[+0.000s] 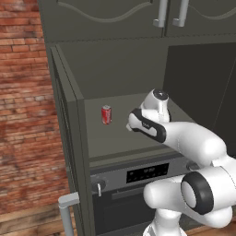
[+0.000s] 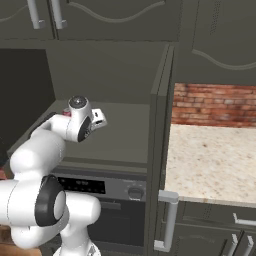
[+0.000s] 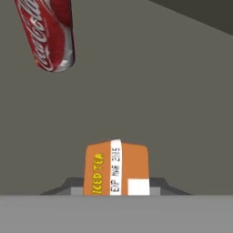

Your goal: Pick the boxed drink, can from the counter and place them in the open cabinet.

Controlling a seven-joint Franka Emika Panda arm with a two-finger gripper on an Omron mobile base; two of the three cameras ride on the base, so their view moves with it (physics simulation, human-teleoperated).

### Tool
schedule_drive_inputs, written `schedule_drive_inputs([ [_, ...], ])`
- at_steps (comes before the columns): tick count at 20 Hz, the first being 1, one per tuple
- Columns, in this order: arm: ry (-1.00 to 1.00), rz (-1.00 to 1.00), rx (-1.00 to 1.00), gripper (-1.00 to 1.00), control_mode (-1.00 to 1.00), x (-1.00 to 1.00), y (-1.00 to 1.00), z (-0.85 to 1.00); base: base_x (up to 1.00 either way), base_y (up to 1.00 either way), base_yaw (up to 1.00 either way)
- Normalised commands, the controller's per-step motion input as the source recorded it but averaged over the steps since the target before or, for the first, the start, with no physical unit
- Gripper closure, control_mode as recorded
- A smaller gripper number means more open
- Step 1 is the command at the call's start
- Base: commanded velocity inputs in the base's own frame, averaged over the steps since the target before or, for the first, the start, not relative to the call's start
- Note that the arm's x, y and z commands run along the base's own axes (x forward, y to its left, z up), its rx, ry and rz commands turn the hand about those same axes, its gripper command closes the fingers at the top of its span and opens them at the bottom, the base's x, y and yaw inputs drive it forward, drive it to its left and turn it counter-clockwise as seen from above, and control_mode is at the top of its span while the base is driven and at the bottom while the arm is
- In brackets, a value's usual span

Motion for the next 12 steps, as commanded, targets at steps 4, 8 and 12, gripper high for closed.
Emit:
schedule_drive_inputs([
  [4,0.0,0.0,0.0,-1.0,-1.0,0.04,0.0,0.0,0.0,0.0,0.0],
  [8,0.0,0.0,0.0,-1.0,-1.0,0.0,0.0,0.0,0.0,0.0,0.0],
  [12,0.0,0.0,0.0,-1.0,-1.0,-0.1,0.0,0.0,0.0,0.0,0.0],
])
